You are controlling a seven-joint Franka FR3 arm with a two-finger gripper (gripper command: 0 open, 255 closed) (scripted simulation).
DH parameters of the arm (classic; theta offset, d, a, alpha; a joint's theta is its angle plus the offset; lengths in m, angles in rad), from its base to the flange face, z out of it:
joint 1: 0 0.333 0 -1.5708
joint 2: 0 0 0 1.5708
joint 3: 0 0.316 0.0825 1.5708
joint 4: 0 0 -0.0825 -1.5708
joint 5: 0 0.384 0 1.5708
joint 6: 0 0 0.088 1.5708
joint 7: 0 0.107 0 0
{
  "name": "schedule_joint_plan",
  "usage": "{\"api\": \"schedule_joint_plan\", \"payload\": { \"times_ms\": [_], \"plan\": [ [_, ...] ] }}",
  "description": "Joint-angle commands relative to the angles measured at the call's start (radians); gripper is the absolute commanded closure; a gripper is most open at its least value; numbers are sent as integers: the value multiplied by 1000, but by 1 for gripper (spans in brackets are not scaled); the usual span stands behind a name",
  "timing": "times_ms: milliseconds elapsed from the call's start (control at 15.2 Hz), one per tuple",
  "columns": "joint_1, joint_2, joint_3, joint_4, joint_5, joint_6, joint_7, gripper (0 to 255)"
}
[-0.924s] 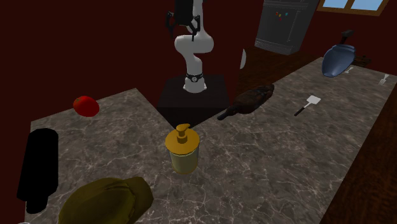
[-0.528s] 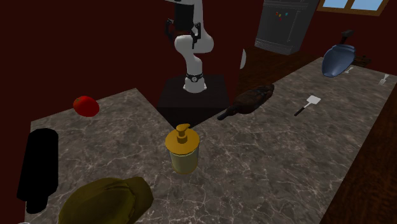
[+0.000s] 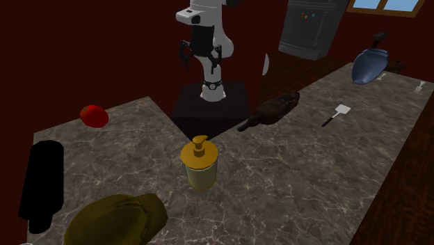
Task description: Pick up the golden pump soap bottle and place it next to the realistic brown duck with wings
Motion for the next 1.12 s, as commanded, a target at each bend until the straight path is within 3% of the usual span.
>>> {"api": "schedule_joint_plan", "payload": {
  "times_ms": [0, 528, 1056],
  "plan": [
    [0, 86, 1, 48, -5, 39, 2, 0],
    [5, 392, 13, 266, -28, 128, 19, 0],
    [18, 712, 18, 578, -53, 136, 27, 0]
  ]
}}
